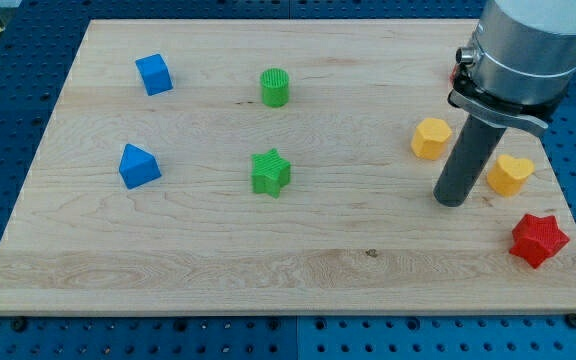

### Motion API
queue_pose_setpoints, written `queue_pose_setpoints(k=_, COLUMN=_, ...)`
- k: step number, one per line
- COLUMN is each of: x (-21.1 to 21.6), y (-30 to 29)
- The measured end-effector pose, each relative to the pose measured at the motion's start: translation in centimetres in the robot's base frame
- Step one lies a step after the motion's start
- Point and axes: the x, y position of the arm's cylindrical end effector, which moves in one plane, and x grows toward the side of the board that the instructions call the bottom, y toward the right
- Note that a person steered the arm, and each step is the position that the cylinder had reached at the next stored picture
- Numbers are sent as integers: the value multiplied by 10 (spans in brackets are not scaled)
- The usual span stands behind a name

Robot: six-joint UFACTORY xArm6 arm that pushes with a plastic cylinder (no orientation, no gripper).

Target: Slide the yellow heart into the red star

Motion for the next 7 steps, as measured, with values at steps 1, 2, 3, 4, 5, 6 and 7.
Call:
queue_pose_setpoints(k=1, x=-24, y=5)
queue_pose_setpoints(k=2, x=-40, y=20)
queue_pose_setpoints(k=3, x=-40, y=31)
queue_pose_setpoints(k=4, x=-40, y=48)
queue_pose_setpoints(k=5, x=-63, y=70)
queue_pose_setpoints(k=6, x=-55, y=81)
queue_pose_setpoints(k=7, x=-25, y=81)
